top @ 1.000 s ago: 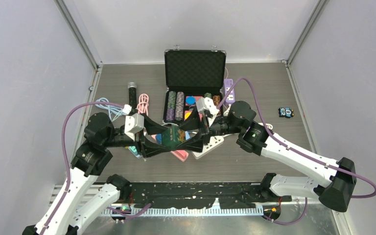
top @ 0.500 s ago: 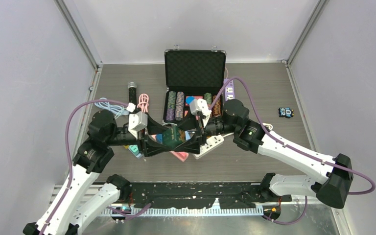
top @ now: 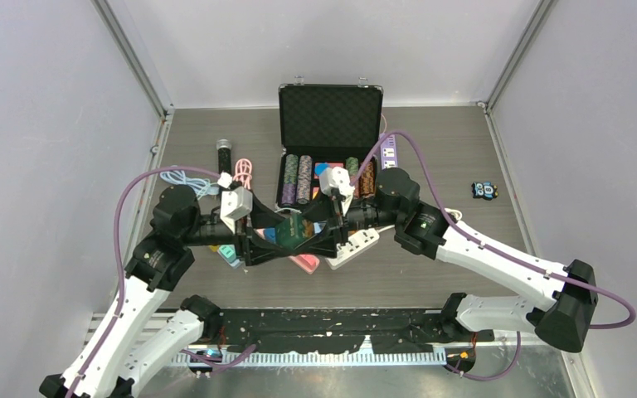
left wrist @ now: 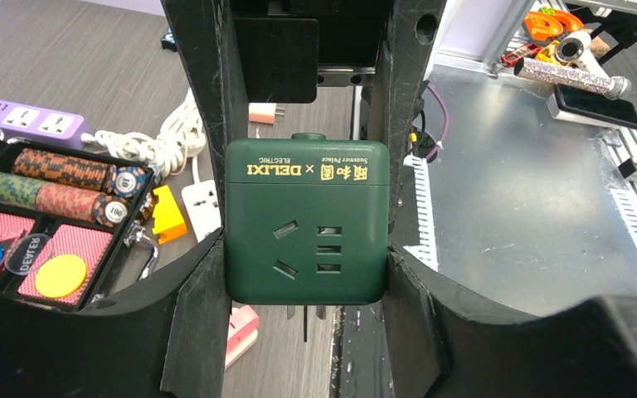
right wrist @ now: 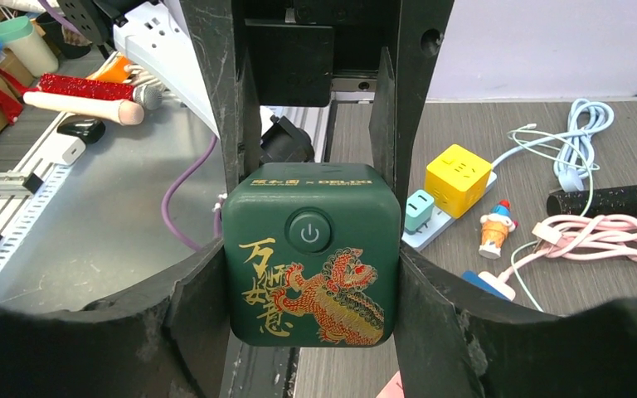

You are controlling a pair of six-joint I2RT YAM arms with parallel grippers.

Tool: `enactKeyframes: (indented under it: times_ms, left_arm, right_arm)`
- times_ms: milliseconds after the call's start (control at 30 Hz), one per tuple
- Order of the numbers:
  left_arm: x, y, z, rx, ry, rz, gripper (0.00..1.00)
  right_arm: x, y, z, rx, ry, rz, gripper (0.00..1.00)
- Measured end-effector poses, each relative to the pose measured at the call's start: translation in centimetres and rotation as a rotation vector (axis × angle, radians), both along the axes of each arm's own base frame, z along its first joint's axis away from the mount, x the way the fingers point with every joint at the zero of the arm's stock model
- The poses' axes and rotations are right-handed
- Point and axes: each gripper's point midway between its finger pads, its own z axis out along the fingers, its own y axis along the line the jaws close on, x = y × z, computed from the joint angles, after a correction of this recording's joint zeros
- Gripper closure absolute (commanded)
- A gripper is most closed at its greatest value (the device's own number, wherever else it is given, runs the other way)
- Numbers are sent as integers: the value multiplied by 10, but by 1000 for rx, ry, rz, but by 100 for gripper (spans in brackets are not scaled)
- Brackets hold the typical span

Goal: Insert the plug

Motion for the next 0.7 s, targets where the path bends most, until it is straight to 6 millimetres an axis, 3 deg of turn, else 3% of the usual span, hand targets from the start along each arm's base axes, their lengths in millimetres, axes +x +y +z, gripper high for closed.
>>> enactKeyframes:
  times_ms: [67,133,267,400,533,700]
  left_arm:
    - [2,0,0,3,-5,8,10]
    - [6,1,1,3,-17,37,1]
    - [25,9,-2,4,-55,182,0]
    - [55,28,-17,20,-56,419,1]
    - [82,52,-26,5,-55,651,0]
    - [96,64,-42,-10,-28,769,0]
  right_arm:
    - [2,0,0,-3,2,-13,95]
    - [8,1,-1,-11,10,-59,95]
    - [31,-3,-17,-69,66,-221,95]
    - [52,-25,-45,-173,168,-426,95]
    - [74,-55,-82,-321,257,-665,95]
    - [88,-101,-139,-523,295,-896,95]
